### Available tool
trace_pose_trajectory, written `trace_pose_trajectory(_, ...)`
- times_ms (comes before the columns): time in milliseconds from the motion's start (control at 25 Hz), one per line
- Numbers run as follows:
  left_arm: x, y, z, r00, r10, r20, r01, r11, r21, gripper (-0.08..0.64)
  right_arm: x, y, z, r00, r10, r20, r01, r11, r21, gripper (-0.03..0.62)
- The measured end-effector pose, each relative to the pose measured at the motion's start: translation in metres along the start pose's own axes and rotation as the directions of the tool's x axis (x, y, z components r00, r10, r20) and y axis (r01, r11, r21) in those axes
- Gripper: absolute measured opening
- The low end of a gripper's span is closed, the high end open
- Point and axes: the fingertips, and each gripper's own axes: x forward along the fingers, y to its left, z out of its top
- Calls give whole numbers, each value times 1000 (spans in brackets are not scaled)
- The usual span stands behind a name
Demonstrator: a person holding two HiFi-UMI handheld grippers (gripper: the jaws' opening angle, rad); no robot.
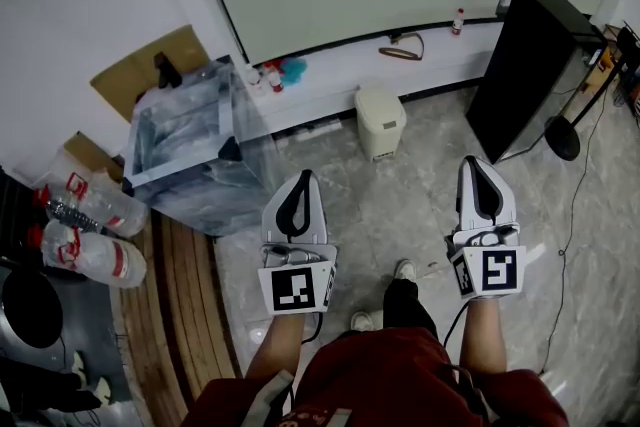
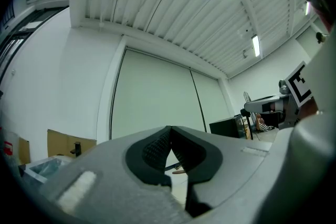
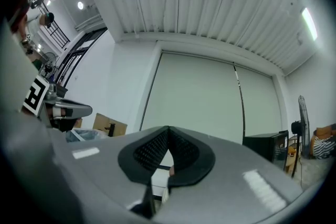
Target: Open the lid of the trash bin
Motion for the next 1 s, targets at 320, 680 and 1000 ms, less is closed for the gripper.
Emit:
trace_pose_trajectory(320, 59, -8, -17, 1000, -6, -9, 6, 1000, 8, 5, 43, -31, -24, 1000, -1, 5, 1, 999, 36, -2)
trace_pose_trajectory(680, 170, -39, -30, 999, -29, -32, 29, 1000, 9, 5, 115, -109, -53, 1000, 7, -11, -7, 998, 65, -2)
trace_pose_trajectory(1000, 260, -71, -38, 998, -46, -37, 46, 999, 16, 5, 168, -185, -78, 1000, -23, 1, 23, 991, 131, -2)
